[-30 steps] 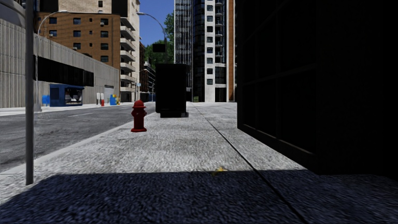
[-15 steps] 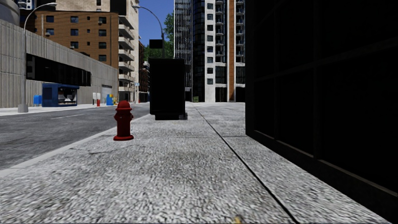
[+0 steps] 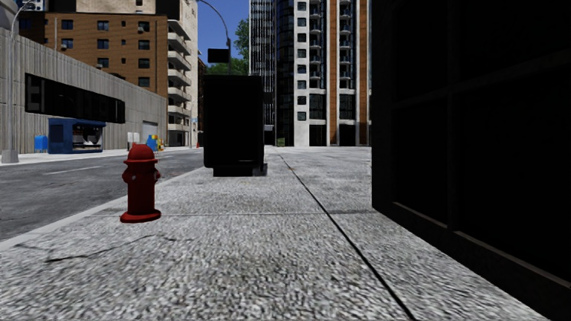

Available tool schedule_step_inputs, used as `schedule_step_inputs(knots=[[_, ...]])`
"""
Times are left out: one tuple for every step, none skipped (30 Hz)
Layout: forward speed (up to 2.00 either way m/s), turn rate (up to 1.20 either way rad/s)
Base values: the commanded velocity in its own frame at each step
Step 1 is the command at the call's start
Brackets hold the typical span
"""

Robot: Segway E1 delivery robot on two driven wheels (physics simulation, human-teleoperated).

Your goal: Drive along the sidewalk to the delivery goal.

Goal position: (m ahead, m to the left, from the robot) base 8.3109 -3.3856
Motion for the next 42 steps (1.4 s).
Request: schedule_step_inputs(knots=[[2.0,0.0],[2.0,0.0],[2.0,0.0],[2.0,0.0],[2.0,0.0],[2.0,0.0],[2.0,0.0],[2.0,0.0],[2.0,0.0],[2.0,0.0],[2.0,0.0],[2.0,0.0],[2.0,0.0],[2.0,0.0],[2.0,0.0],[2.0,0.0],[2.0,0.0],[2.0,0.0],[2.0,0.0],[2.0,0.0],[2.0,0.0],[2.0,0.0],[2.0,0.0],[2.0,0.0],[2.0,0.0],[2.0,0.0],[2.0,0.0],[2.0,0.0],[2.0,0.0],[2.0,0.0],[2.0,0.0],[2.0,0.0],[2.0,0.0],[2.0,0.0],[2.0,0.0],[2.0,0.0],[2.0,0.0],[2.0,0.0],[2.0,0.0],[2.0,0.0],[2.0,0.0],[2.0,-0.02]])
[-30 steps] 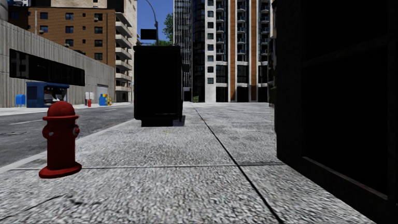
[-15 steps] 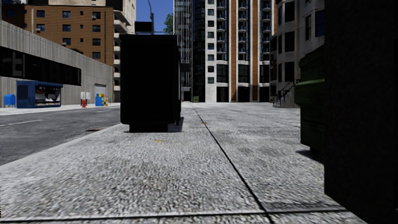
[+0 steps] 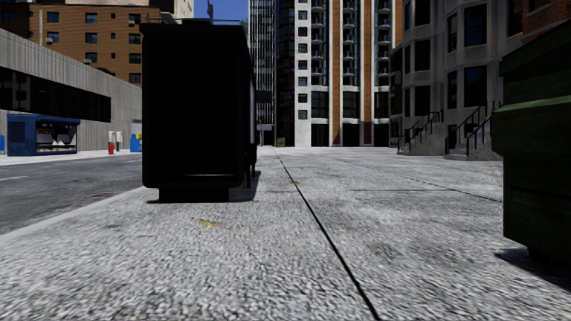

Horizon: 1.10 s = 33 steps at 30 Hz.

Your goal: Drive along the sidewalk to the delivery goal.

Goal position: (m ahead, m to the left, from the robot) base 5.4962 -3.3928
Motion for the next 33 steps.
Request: schedule_step_inputs(knots=[[2.0,-0.18],[2.0,-0.18],[2.0,-0.32],[1.82,-0.38],[1.62,-0.4],[1.5,-0.41],[1.5,-0.41],[1.41,-0.41],[1.39,-0.41],[1.38,-0.41],[1.38,-0.43],[1.38,-0.43],[1.38,-0.53],[1.38,-0.55],[1.38,-0.56],[1.38,-0.56],[1.38,-0.56],[1.38,-0.56],[1.38,-0.56],[1.38,-0.56],[1.38,-0.56],[1.38,-0.56],[1.38,-0.56],[1.38,-0.56],[1.38,-0.56],[1.38,-0.56],[1.38,-0.56],[1.38,-0.56],[1.38,-0.56],[1.38,-0.56],[1.38,-0.57],[1.38,-0.61],[1.38,-0.61]])
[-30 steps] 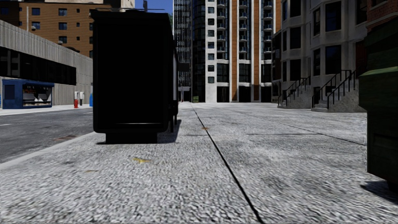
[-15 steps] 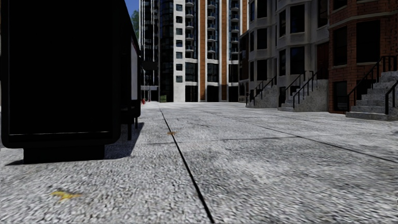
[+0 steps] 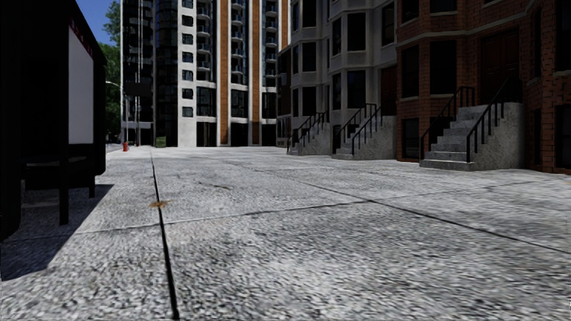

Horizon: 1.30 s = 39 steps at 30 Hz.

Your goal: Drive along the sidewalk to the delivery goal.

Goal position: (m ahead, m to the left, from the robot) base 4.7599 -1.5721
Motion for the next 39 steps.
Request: schedule_step_inputs(knots=[[1.38,-0.64],[1.38,-0.65],[1.38,-0.66],[1.38,-0.66],[1.38,-0.66],[1.38,-0.66],[1.38,-0.66],[1.38,-0.66],[1.38,-0.66],[1.38,-0.66],[1.38,-0.66],[1.38,-0.66],[1.38,-0.66],[1.38,-0.66],[1.38,-0.66],[1.39,-0.66],[1.4,-0.66],[1.41,-0.66],[1.41,-0.66],[1.41,-0.66],[1.41,-0.66],[1.41,-0.66],[1.42,-0.66],[1.45,-0.66],[1.45,-0.66],[1.46,-0.66],[1.47,-0.66],[1.47,-0.66],[1.47,-0.66],[1.47,-0.66],[1.47,-0.66],[1.48,-0.61],[1.49,-0.14],[1.49,-0.14],[1.5,0.0],[1.51,0.0],[1.52,0.0],[1.52,0.0],[1.52,0.0]])
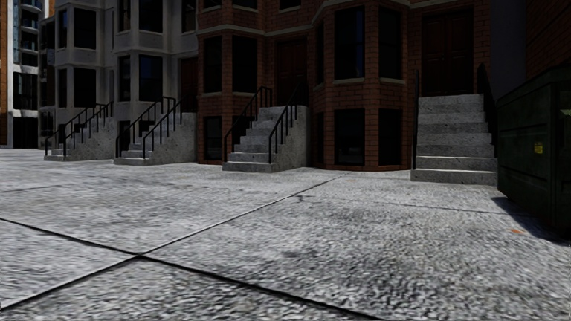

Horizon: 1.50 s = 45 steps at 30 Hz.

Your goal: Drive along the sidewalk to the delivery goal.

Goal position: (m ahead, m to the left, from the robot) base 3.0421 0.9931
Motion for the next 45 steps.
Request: schedule_step_inputs(knots=[[1.52,0.0],[1.52,0.0],[1.52,0.0],[1.52,0.0],[1.52,0.0],[1.52,0.0],[1.52,0.0],[1.52,0.0],[1.52,0.0],[1.52,0.0],[1.52,0.0],[1.52,0.0],[1.52,0.0],[1.52,0.0],[1.52,0.0],[1.52,0.0],[1.52,0.0],[1.52,0.0],[1.52,0.0],[1.52,0.0],[1.52,0.0],[1.52,0.0],[1.52,0.0],[1.52,0.0],[1.52,0.0],[1.52,0.0],[1.52,0.11],[1.52,0.14],[1.52,0.18],[1.52,0.23],[1.52,0.23],[1.52,0.39],[1.52,0.45],[1.52,0.46],[1.52,0.46],[1.52,0.46],[1.52,0.47],[1.52,0.47],[1.52,0.47],[1.52,0.47],[1.52,0.47],[1.52,0.47],[1.52,0.47],[1.52,0.47],[1.52,0.47]])
